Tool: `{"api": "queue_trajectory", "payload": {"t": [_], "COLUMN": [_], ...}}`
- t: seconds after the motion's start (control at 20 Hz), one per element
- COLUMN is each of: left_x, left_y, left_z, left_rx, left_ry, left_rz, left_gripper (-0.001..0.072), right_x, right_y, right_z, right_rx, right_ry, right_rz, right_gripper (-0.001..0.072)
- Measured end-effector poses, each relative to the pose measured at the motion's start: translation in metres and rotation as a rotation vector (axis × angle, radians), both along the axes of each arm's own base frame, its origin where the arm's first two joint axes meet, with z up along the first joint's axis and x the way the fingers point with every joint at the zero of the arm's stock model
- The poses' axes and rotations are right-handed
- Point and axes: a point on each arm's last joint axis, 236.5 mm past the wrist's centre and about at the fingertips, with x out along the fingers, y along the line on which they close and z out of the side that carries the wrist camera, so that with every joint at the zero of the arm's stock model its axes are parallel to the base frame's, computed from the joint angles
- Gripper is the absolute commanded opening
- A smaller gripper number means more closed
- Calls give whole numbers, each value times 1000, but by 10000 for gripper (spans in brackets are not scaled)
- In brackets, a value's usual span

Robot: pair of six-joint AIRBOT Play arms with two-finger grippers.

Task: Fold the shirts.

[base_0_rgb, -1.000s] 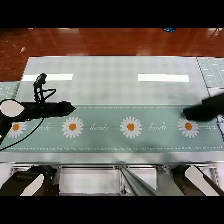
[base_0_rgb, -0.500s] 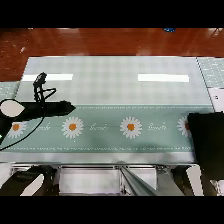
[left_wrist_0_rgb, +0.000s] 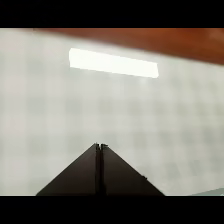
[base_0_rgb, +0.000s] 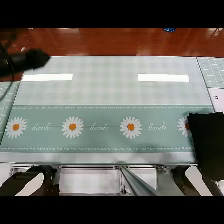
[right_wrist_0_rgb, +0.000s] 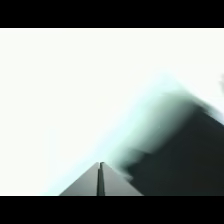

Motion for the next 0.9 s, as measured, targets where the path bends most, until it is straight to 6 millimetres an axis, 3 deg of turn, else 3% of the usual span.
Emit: {"api": "queue_trajectory", "payload": {"t": [0.1,0.2,0.3,0.35,0.45,0.6,0.9], "left_x": [0,-9,-17,-22,-27,-31,-32], "left_y": [-28,-48,-55,-55,-56,-55,-55], "left_z": [10,-25,-75,-96,-119,-133,-145], "left_rx": [34,104,171,193,214,230,243], "left_ry": [-14,79,196,250,308,346,378], "left_rz": [-78,-133,-149,-151,-142,-135,-129], "left_gripper": [18,18,19,19,19,19,19], "right_x": [37,52,60,62,67,70,72], "right_y": [61,110,142,150,163,174,179], "right_z": [5,-12,-39,-51,-71,-88,-96], "right_rx": [-61,-160,-259,-299,-352,-377,-393], "right_ry": [-14,56,150,191,253,297,319], "right_rz": [233,420,538,575,626,659,673], "right_gripper": [24,24,24,24,24,24,24]}}
